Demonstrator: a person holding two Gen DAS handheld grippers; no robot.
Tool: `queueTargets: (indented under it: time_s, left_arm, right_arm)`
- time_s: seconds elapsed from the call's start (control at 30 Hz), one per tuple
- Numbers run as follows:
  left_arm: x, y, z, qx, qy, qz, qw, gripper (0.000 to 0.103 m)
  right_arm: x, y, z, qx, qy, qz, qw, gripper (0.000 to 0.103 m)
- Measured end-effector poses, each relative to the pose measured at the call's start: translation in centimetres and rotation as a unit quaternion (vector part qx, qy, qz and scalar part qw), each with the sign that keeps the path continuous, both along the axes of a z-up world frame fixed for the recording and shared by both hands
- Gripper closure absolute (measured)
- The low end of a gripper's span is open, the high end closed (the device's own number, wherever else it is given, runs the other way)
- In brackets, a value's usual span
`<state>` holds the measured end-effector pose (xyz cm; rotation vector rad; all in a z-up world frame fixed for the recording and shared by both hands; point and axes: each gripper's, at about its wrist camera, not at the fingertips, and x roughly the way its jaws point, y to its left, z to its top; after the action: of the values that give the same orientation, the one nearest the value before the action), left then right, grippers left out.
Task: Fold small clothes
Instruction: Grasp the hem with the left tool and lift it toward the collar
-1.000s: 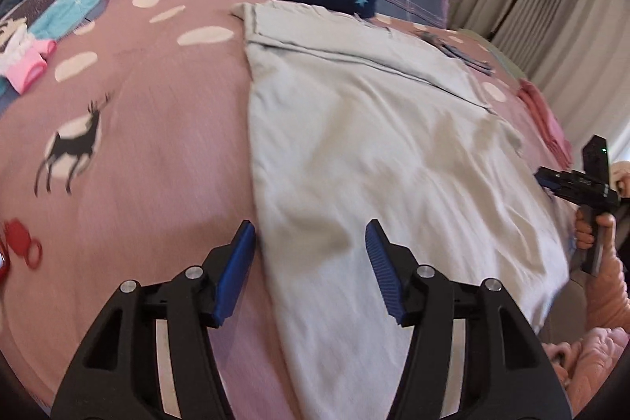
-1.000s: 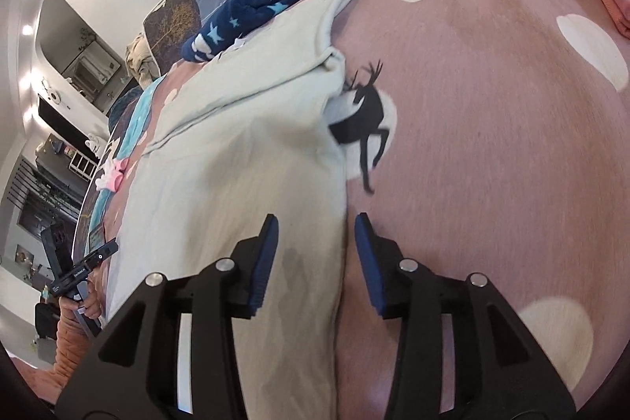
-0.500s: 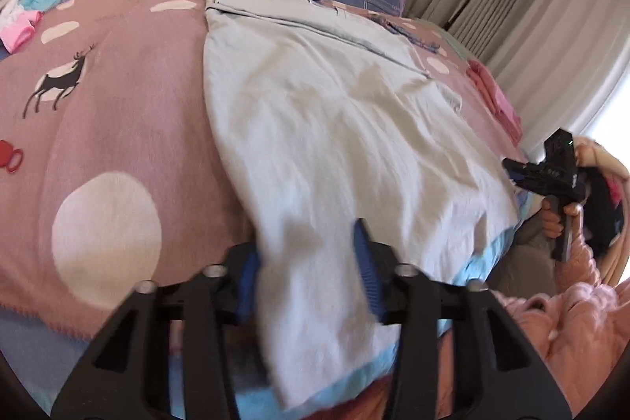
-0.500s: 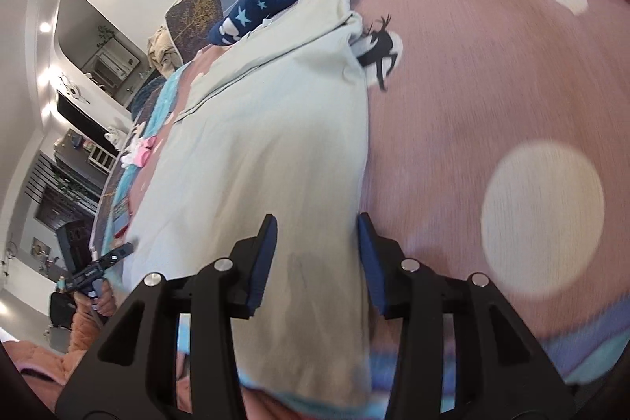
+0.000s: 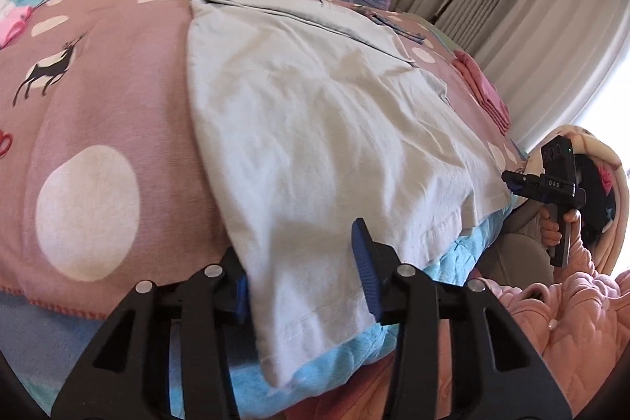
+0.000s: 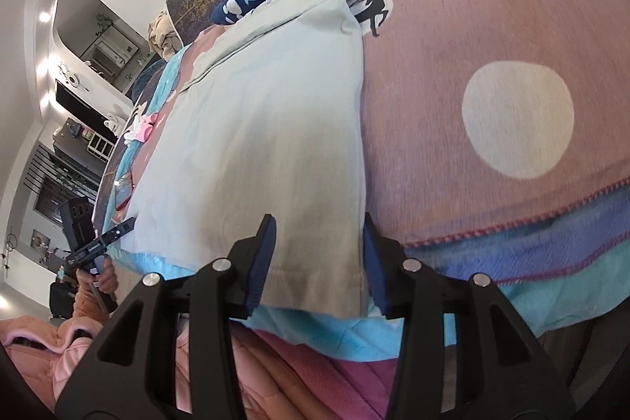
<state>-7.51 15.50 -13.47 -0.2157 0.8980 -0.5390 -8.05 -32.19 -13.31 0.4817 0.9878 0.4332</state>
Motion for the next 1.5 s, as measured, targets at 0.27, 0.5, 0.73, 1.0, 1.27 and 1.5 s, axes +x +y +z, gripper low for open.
queueTargets:
  time_s: [0.27, 0.5, 0.73, 1.0, 1.27, 1.5]
  left_arm:
    - [-0.1, 0.0, 2.5, -0.041, -0.056, 0.021, 0.9973, 0.102]
    - [-3.7, 0.9, 11.0, -0.094, -0.188, 0.028, 0.9773, 0.102]
    - [-4.4, 0.6, 9.6, -0.087, -0.164, 0.034, 0.9820, 0.102]
    - [-4.4, 0.3, 9.5, -0.131, -0.142, 0.029, 0.9807, 0.102]
    - [-9.3, 0.2, 15.7, -0.128, -0.263, 0.029, 0.9559, 0.102]
    - [-3.1, -0.7, 13.1, -0.120, -0.187, 0.044, 0.9742, 0.102]
  right_arm:
    - [1.1, 0.3, 1.2, 0.065, -0.026, -0.007, 0.998, 0.099]
    - [-2.5, -1.7, 10.6, 0.131, -0.194, -0.025, 0.972, 0.100]
    - [-3.6, -2.5, 9.2, 0.118, -0.176, -0.043, 0.976, 0.100]
    - [-3.7, -2.6, 9.2, 0.147, -0.180, -0.046, 0.972, 0.100]
    - [-8.0, -5.0, 13.8, 0.172, -0.296, -0.046, 0.939, 0.100]
    - [-3.0, -5.5, 10.5, 0.165, -0.221, -0.087, 0.957, 0.100]
